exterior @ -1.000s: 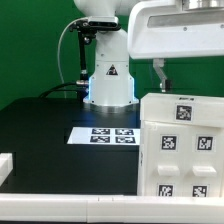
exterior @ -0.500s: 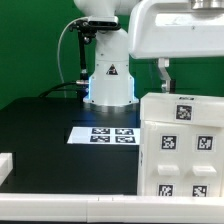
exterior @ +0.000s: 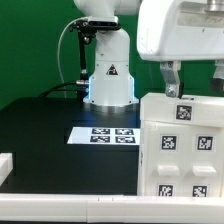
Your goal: Assemble cabinet
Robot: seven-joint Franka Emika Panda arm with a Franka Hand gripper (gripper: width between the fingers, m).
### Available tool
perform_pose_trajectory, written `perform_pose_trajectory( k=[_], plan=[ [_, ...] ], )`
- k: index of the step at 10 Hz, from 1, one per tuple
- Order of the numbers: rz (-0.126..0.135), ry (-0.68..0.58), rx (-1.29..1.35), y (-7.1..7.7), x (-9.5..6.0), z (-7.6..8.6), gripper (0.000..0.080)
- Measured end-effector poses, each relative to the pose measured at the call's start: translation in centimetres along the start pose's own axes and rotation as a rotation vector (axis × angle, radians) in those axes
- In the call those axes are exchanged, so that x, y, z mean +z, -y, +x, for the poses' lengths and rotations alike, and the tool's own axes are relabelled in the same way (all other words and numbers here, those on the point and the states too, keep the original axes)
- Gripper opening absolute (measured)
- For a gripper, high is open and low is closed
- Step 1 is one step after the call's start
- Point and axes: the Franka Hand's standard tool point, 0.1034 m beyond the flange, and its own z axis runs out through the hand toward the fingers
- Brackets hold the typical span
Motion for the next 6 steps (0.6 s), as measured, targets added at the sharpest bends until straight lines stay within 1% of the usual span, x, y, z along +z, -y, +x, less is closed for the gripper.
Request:
perform_pose_trajectory(
  k=[1, 3, 4, 5, 6],
  plan=[
    [-0.008, 0.022, -0.169, 0.0, 0.3, -0.3, 0.0797],
    [-0.014, 0.054, -0.345, 0.4, 0.6, -0.4, 0.0797],
    [-0.011, 0.057, -0.361, 0.1, 0.7, -0.8, 0.0797],
    [-0.004, 0.065, -0.402, -0.5, 1.4, -1.5, 0.0797],
    [-0.005, 0.063, -0.345, -0.7, 1.9, -1.6, 0.0797]
  ],
)
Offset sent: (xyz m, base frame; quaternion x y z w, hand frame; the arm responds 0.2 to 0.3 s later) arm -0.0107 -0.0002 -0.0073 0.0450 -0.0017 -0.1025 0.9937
